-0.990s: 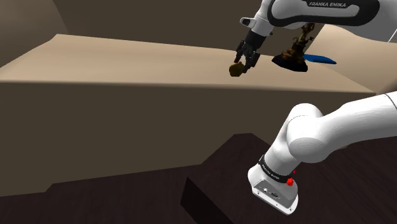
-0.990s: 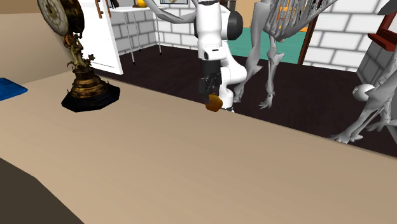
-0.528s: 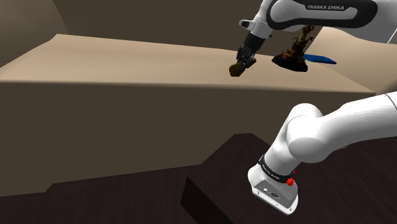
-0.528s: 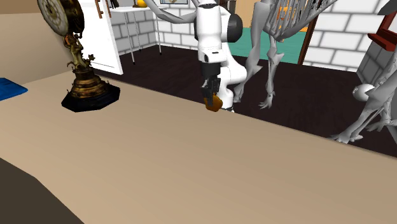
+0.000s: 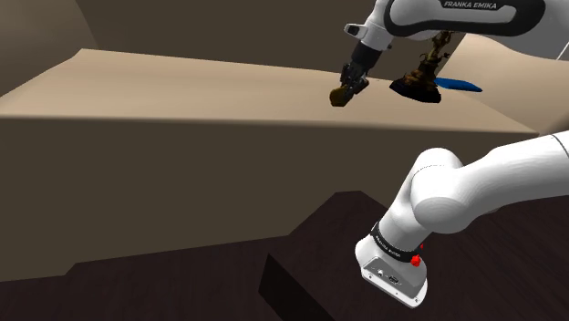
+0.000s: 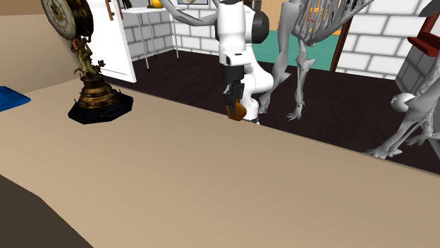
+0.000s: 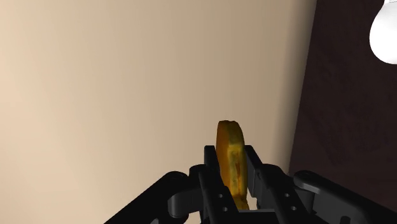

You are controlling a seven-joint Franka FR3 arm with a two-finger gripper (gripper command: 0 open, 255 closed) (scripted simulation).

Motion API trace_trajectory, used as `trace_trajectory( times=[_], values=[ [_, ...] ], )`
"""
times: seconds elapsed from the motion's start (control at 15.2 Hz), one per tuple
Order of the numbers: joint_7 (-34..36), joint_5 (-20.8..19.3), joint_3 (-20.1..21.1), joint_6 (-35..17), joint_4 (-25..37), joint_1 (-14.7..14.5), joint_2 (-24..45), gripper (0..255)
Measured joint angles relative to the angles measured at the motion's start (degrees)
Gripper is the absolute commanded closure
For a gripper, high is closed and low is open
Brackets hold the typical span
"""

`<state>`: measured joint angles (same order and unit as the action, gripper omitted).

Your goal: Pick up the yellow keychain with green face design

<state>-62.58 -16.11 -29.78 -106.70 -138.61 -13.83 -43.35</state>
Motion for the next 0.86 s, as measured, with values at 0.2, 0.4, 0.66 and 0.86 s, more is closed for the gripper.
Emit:
trace_trajectory(
  times=[0.2, 0.4, 0.66, 0.86],
  values=[
    [0.0, 0.5, 0.5, 2.1, 2.4, -0.3, 0.3, 255],
    [0.1, 1.0, 1.1, 4.0, 4.5, -0.6, 0.5, 255],
    [0.1, 1.7, 2.0, 7.1, 7.9, -0.9, 0.8, 255],
    [-0.1, 2.1, 2.1, 8.9, 10.3, -1.2, 1.4, 255]
  ],
)
